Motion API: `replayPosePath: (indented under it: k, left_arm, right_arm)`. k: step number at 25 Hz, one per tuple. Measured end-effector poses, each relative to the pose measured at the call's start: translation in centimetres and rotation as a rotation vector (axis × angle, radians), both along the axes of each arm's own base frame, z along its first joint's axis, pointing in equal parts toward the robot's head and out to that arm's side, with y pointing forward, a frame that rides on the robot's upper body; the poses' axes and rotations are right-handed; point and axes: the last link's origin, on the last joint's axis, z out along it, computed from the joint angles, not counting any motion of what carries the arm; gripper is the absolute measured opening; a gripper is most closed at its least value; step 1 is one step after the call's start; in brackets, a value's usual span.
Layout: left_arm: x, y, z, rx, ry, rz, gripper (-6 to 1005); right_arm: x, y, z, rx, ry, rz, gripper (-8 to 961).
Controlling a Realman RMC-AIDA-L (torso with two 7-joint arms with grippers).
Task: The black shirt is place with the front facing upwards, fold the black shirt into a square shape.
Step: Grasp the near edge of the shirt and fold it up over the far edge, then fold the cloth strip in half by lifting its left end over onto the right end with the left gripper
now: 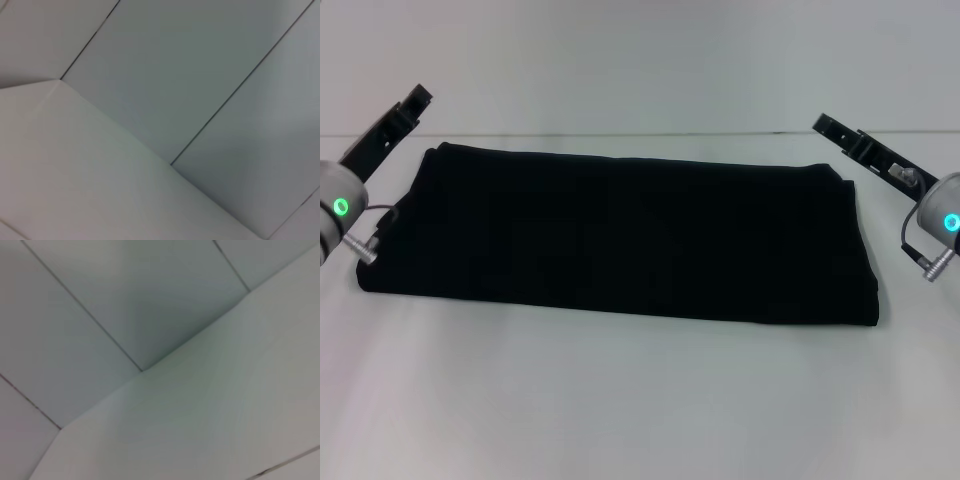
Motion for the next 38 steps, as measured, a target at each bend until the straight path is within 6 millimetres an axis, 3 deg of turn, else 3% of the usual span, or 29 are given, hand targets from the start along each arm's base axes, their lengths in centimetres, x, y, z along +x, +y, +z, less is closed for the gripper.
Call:
replayPosePath:
  k: [8,13,16,20,26,38]
  left_arm:
    - [-1.1,-4.4,1.8,-0.236,-0.196,-0.145,670]
    - [-2.6,-8.7,4.2,-0.407,-0.3,-0.129,770]
    - [-4.2,-11.2,5.7,-0.465,-0.364,-0.047,830]
    - [-6.1,-13.1,6.3,-0.493,-0.4,0.061,865]
    - [-6.9,-13.3,5.5,-0.513,-0.417,0.124,875]
    - [-8.3,-11.8,4.4,-0.478,-0.412,0.25,876]
  right_arm:
    - [-2.2,-3.6,-0.1,-0.17,-0.191,0.46,838]
    - [-2.5,-7.1,-1.5,-0.248,-0.323,0.729,906]
    - [-2.1,-8.4,-2.1,-0.26,-0.382,0.8,946]
    - [-1.3,-9.5,-2.7,-0.267,-0.434,0.839,946]
    - [-0.8,-10.6,-3.4,-0.28,-0.459,0.866,946]
    - [-0.5,-11.0,-3.4,-0.288,-0.461,0.868,945]
